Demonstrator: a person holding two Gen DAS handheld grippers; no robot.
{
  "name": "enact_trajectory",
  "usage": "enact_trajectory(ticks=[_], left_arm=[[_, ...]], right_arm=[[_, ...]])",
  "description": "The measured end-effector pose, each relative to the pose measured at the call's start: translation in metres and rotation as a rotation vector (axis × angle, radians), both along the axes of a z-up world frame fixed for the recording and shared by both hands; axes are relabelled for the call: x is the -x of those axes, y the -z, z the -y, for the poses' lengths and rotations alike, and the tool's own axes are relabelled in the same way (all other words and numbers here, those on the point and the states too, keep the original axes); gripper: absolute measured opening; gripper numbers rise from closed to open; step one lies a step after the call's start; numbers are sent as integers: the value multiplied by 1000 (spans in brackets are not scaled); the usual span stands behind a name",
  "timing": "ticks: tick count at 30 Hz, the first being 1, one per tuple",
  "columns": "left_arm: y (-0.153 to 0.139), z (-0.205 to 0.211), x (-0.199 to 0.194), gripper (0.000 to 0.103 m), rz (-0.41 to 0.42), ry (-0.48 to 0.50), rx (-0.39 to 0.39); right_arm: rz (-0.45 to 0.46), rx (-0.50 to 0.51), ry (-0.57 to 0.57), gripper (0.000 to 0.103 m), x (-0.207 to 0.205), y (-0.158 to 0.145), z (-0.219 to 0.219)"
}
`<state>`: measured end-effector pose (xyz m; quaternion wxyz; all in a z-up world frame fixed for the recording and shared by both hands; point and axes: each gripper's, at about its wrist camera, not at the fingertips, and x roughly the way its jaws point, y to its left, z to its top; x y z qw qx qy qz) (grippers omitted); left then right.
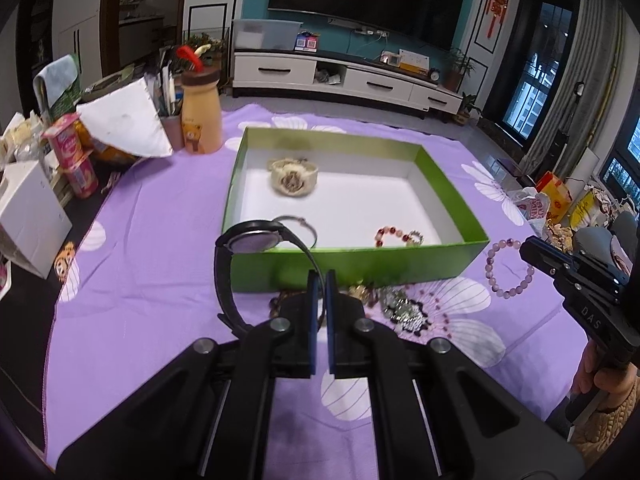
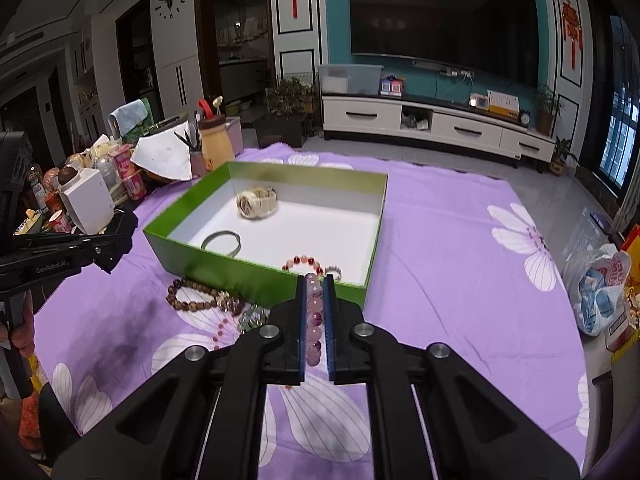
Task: Organize jewelry
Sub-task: 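Carry the black watch and pink bracelet over the green box with both tools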
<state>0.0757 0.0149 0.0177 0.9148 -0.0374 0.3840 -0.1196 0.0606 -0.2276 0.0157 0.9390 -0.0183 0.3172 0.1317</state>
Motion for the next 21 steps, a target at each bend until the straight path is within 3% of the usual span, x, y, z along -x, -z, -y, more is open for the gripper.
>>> enact_trajectory(ticks=[21], left_arm=[[-24, 33, -48, 3, 63, 48, -34]], right_arm=[[67, -6, 2, 7, -41, -25, -3]])
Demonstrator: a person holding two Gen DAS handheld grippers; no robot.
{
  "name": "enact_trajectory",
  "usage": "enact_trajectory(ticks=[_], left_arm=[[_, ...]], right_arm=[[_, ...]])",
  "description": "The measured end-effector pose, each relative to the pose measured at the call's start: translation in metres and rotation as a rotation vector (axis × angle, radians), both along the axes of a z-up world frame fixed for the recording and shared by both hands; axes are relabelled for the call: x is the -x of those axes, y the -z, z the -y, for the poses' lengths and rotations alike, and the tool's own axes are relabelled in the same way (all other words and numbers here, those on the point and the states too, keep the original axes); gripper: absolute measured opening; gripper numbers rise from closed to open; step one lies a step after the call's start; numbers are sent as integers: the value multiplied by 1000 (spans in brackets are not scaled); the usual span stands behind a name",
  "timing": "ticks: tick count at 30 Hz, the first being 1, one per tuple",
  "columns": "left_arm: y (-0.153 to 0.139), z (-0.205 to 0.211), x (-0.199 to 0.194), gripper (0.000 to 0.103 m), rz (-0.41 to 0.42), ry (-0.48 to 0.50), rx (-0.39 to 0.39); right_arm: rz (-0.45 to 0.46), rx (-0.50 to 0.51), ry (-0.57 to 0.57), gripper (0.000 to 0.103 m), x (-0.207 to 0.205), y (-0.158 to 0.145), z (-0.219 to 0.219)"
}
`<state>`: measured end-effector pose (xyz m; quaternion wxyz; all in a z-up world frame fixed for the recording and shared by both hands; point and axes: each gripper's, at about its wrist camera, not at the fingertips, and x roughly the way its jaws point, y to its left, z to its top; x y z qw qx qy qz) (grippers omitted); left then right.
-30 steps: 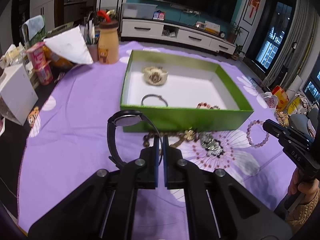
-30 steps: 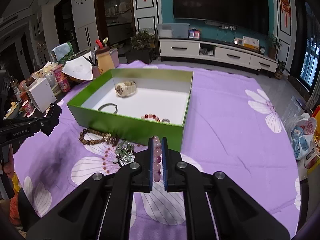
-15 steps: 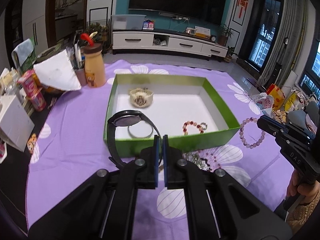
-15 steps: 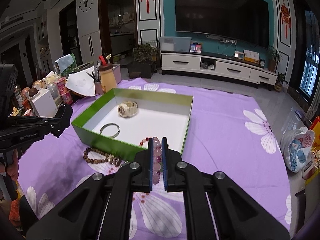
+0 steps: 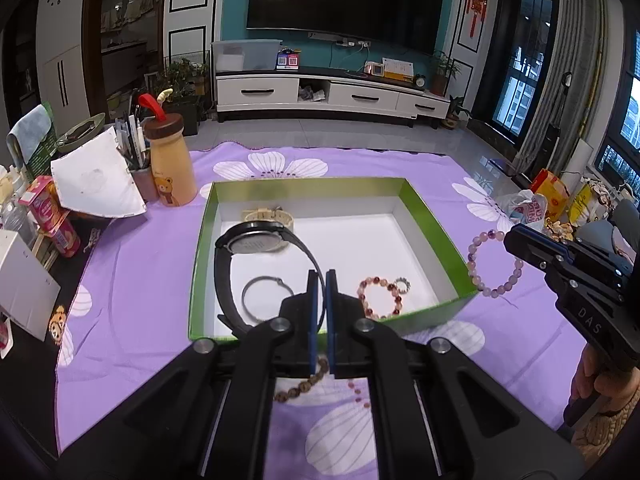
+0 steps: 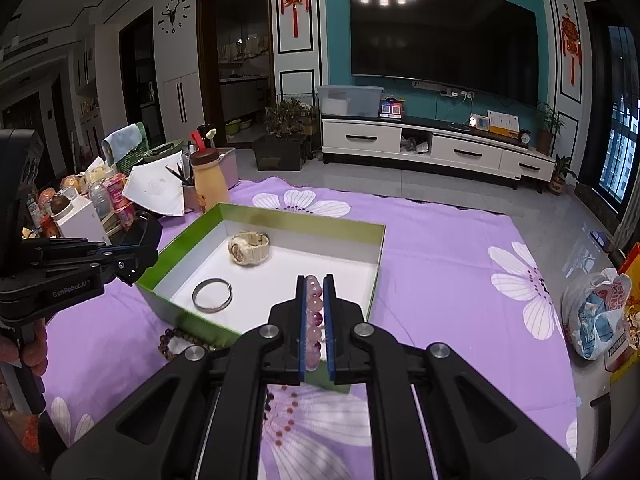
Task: Organize jewelry
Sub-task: 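Carry the black watch and pink bracelet over the green box with both tools, then lower the black watch into the box and open the left tool while the right tool releases the bracelet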
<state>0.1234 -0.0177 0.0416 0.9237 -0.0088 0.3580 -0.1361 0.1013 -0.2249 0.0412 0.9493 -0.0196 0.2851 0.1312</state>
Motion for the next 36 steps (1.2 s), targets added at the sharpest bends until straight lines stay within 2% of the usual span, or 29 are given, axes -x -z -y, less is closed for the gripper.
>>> enact_trajectory(ticks=[19, 36], left_arm=[[18, 11, -62, 3, -41, -20, -13], [47, 24, -94, 4, -101, -24, -61]], right_arm=[[-11, 7, -5, 7, -55, 4, -7], [-90, 7, -17, 7, -94, 29, -15]])
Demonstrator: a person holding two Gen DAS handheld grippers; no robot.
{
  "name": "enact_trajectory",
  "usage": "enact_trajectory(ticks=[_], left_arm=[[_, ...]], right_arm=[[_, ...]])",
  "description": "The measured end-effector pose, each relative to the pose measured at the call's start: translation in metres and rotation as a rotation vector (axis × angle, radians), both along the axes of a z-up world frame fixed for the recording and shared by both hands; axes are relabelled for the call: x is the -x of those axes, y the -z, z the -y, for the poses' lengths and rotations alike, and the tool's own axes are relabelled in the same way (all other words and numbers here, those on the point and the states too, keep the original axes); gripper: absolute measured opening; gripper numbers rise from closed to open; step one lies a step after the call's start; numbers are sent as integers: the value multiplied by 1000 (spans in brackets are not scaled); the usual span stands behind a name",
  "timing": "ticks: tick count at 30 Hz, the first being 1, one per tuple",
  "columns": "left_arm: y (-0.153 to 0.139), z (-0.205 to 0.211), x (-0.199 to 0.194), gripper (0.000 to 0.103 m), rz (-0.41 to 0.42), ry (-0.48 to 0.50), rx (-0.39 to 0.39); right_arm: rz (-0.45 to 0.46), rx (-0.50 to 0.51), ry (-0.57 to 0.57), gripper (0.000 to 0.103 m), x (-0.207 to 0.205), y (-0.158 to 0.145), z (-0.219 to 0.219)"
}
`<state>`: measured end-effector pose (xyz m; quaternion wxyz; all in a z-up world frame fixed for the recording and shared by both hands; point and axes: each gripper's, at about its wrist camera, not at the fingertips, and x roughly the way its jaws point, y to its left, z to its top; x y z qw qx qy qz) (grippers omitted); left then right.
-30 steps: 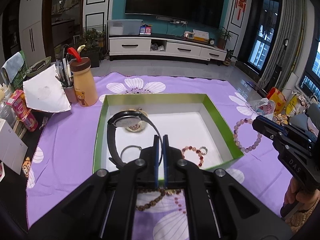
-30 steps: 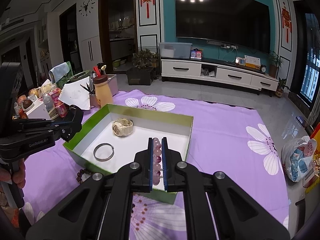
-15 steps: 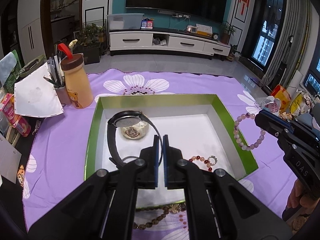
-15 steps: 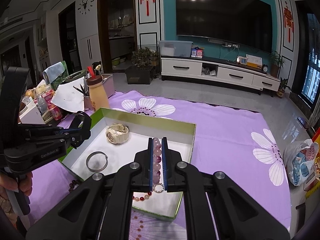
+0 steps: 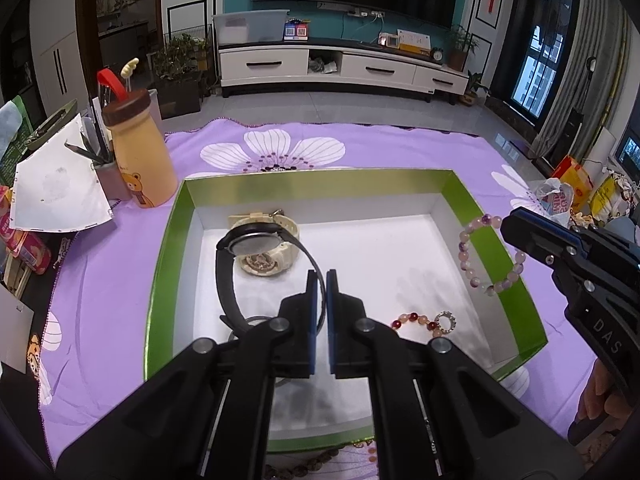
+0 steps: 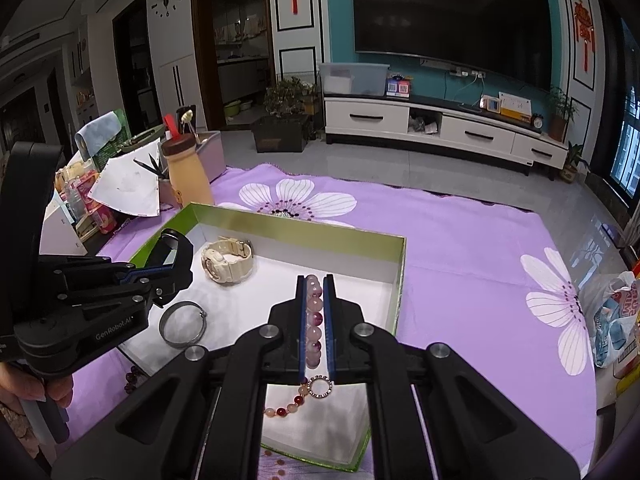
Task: Organize jewelry
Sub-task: 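Lower the black watch into the box and open the left tool while the right tool releases the bracelet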
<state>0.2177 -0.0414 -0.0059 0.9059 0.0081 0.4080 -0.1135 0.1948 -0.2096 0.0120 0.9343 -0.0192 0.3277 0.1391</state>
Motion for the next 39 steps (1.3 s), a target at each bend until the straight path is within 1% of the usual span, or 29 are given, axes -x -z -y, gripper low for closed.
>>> enact_trajectory(ticks=[18, 34, 39], left_arm=[[22, 10, -16, 4, -46, 11, -30], [31, 12, -23, 6, -67, 17, -44], [32, 13, -22, 8, -70, 15, -46]], right_arm=[[-95, 6, -11, 7, -26, 27, -7], [-130, 24, -17, 7, -32, 37, -10], [-132, 26, -14, 7, -34, 38, -11]])
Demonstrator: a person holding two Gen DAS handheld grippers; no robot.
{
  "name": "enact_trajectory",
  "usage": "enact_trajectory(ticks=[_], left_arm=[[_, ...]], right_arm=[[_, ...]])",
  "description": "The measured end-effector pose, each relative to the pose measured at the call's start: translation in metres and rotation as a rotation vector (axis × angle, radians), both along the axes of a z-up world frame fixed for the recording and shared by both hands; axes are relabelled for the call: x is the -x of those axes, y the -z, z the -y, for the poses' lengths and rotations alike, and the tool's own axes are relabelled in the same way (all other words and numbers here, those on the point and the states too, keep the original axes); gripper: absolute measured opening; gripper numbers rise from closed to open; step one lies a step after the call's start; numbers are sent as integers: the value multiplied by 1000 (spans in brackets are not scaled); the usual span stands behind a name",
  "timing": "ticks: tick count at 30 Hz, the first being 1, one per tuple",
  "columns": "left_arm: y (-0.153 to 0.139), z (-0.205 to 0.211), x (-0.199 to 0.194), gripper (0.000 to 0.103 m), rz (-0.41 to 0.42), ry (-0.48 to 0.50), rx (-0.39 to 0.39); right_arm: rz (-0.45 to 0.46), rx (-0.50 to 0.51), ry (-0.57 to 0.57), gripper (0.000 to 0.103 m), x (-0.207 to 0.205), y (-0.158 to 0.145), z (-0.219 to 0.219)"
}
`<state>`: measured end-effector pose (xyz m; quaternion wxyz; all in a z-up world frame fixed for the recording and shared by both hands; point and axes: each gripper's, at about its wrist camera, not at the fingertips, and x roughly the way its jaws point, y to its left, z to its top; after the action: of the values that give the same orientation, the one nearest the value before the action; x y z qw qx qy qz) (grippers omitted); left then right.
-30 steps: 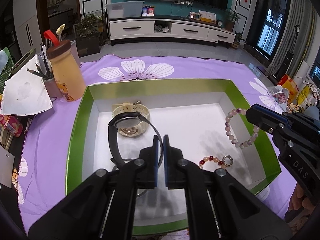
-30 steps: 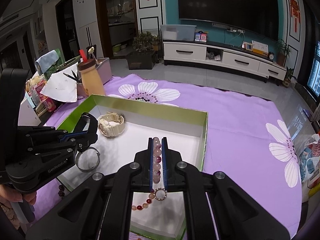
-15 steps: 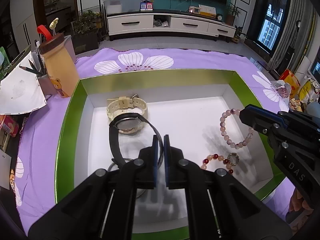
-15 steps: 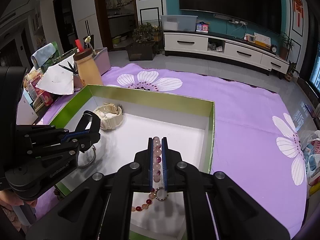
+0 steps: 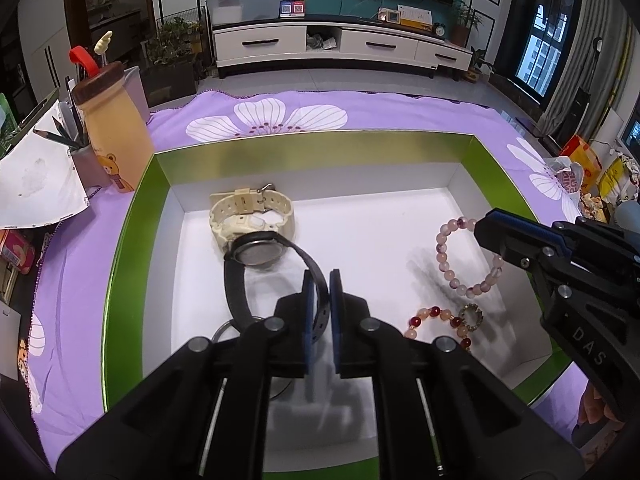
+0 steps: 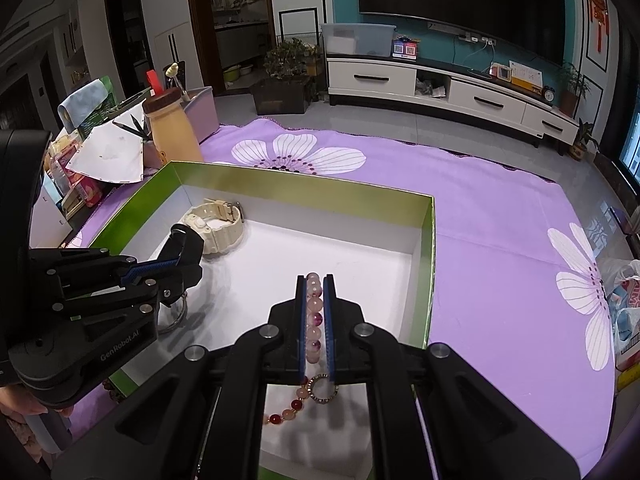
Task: Organize jewelry
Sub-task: 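Lower the black watch into the box and open the left tool while the right tool releases the bracelet, then grasp the green jade pendant with the right tool while the left tool moves toward the brown bead bracelet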
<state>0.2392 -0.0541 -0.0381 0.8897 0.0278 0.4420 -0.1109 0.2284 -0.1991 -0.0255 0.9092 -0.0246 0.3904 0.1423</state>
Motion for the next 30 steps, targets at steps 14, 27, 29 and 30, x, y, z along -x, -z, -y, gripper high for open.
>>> enact_trajectory(ticks=[14, 27, 29, 30], left_arm=[[-3, -2, 1, 24, 14, -5, 10], [-29, -26, 22, 65, 63, -46, 52], [-31, -30, 28, 73, 65, -52, 55], [-32, -33, 33, 74, 68, -57, 57]], right_arm=[[1, -22, 35, 23, 0, -1, 9], [56, -69, 74, 50, 36, -24, 36], [67, -69, 81, 52, 45, -26, 41], [70, -69, 83, 54, 49, -27, 43]])
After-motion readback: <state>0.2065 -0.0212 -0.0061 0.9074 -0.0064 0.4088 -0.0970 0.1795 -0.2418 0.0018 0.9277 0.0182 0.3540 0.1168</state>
